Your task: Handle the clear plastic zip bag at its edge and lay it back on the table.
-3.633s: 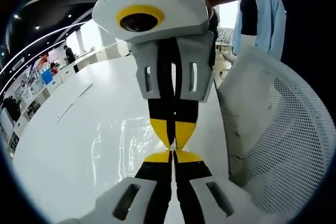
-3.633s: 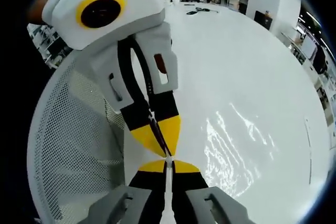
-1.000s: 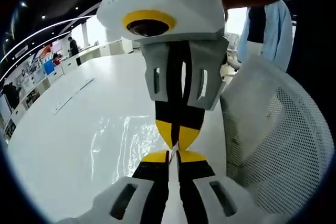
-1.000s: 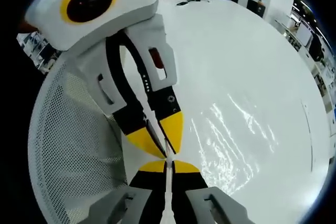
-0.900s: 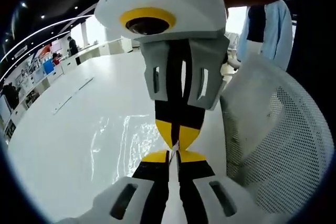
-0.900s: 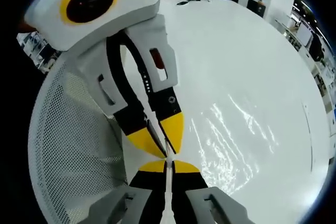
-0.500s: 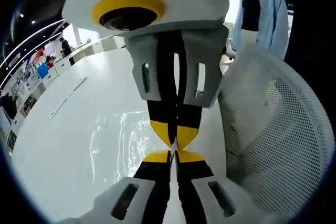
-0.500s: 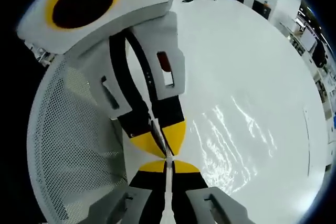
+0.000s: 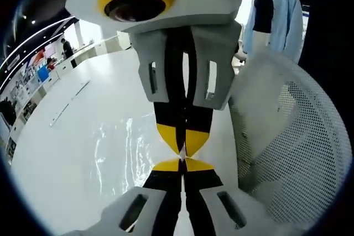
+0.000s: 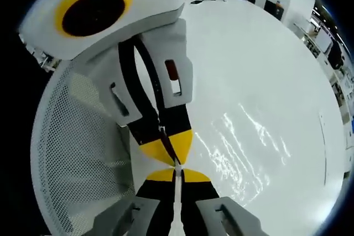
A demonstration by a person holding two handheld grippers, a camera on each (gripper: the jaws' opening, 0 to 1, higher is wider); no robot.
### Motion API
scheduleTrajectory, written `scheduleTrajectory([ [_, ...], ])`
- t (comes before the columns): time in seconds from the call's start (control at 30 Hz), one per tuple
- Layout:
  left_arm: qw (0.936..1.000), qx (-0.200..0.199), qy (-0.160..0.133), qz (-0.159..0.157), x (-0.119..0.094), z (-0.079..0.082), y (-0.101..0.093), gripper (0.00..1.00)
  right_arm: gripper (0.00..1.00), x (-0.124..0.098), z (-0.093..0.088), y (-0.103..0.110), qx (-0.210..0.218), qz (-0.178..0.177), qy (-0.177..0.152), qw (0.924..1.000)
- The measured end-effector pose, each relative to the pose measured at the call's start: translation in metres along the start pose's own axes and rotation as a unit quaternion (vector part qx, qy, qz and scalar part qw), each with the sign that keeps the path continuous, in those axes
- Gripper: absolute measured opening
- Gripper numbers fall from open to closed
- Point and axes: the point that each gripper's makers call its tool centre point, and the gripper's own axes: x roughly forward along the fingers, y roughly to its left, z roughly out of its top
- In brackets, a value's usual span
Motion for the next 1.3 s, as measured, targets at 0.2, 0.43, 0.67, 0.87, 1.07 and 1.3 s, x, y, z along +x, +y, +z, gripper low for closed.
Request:
scheduleTrajectory([
  [0.2, 1.0000, -0.001, -0.004, -0.002, 0.000, 0.002, 0.000, 0.00, 0.00, -0.001, 0.000, -0.001, 0.002, 0.000, -0.002, 1.0000],
  [0.43, 0.9999, -0.007, -0.009, -0.002, -0.001, 0.005, -0.001, 0.00, 0.00, -0.002, -0.003, -0.003, 0.005, -0.001, 0.000, 1.0000],
  [0.67, 0.9999, -0.007, -0.012, -0.002, -0.003, 0.007, -0.001, 0.00, 0.00, -0.003, -0.006, -0.004, 0.009, -0.003, 0.001, 1.0000],
  [0.87, 0.9998, -0.010, -0.017, -0.002, -0.004, 0.007, 0.000, 0.00, 0.00, -0.006, -0.009, -0.004, 0.015, -0.005, 0.000, 0.9999],
  [1.07, 0.9998, -0.010, -0.018, -0.002, -0.005, 0.006, 0.000, 0.00, 0.00, -0.007, -0.012, -0.006, 0.018, -0.005, -0.001, 0.9998],
  [1.3, 0.9998, -0.011, -0.018, -0.003, -0.005, 0.006, 0.000, 0.00, 0.00, -0.006, -0.014, -0.006, 0.023, -0.005, 0.000, 0.9997],
])
